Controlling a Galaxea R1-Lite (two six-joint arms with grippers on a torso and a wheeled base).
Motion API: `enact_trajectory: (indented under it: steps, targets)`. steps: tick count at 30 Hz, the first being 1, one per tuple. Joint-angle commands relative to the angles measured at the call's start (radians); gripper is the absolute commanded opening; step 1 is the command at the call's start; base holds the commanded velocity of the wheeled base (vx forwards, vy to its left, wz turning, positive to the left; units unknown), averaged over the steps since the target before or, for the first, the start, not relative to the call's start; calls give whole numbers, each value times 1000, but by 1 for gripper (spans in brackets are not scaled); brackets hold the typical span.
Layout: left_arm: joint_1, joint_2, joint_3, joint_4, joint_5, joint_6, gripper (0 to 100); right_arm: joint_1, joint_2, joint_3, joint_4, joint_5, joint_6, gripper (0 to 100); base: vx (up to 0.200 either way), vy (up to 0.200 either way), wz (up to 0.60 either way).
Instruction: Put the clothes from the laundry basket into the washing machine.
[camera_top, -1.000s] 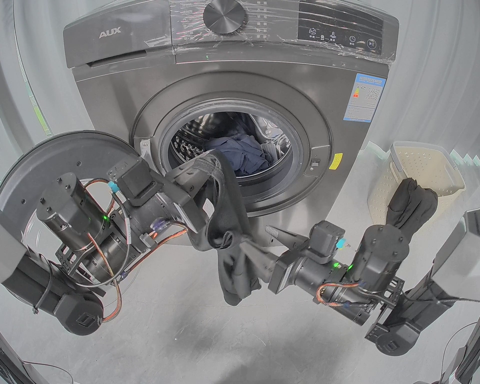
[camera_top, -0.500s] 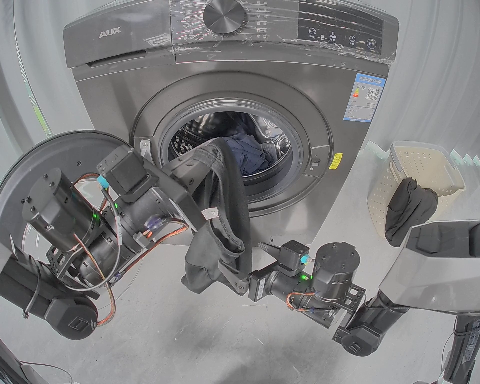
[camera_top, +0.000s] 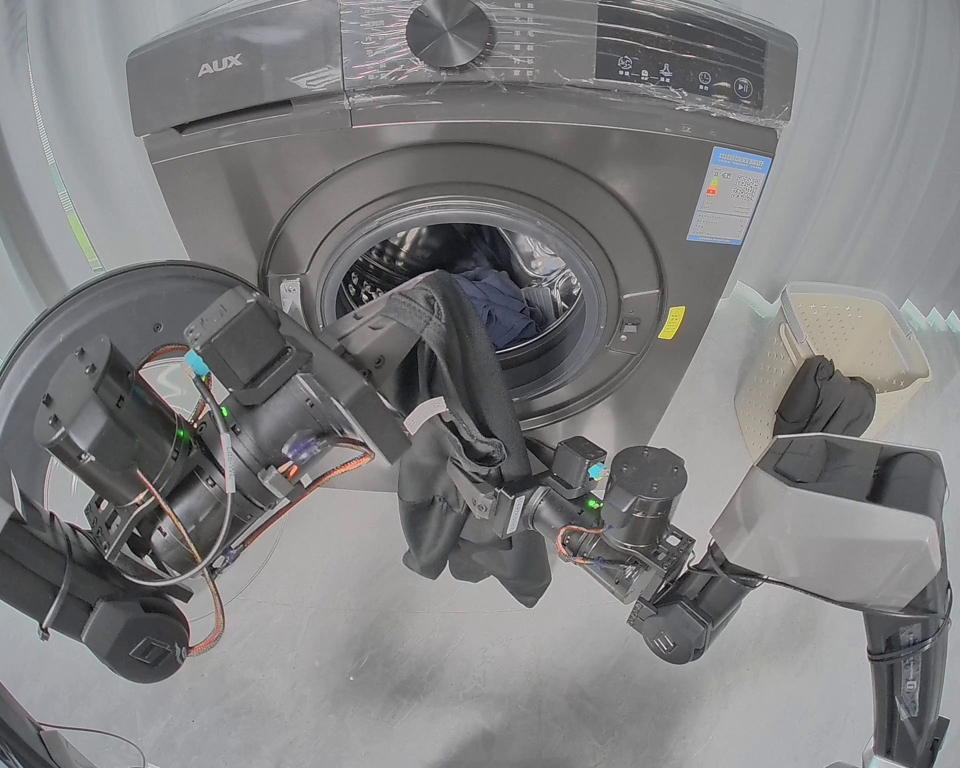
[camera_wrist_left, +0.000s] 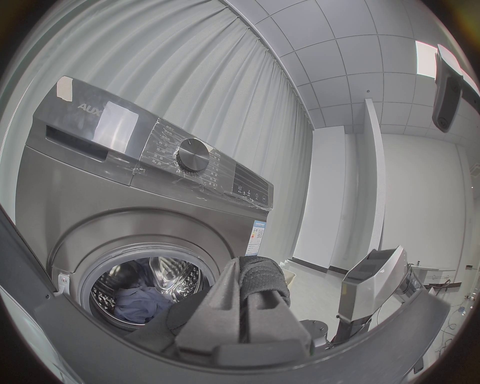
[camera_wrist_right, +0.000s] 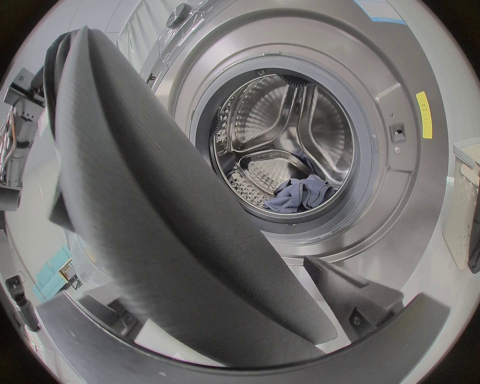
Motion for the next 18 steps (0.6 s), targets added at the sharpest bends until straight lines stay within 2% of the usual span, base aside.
enact_trajectory:
  steps: [1, 10, 12, 15, 18]
  targets:
    - [7, -6, 0, 0, 0, -2, 0, -7, 52, -24, -6, -2, 1, 0, 0, 0, 0]
    - [65, 22, 6, 3, -1, -13, 0, -42, -58, 30, -23, -4, 7, 0, 0, 0, 0]
    - [102, 39, 15, 3, -4, -11, 0, -54, -100, 71, -27, -2, 7, 0, 0, 0, 0]
    - [178, 94, 29, 0, -6, 1, 0, -73, -193, 200, -31, 4, 5, 0, 0, 0, 0]
    - [203, 134, 55, 0, -30, 4, 0, -80, -254, 281, -60, 4, 19, 0, 0, 0, 0]
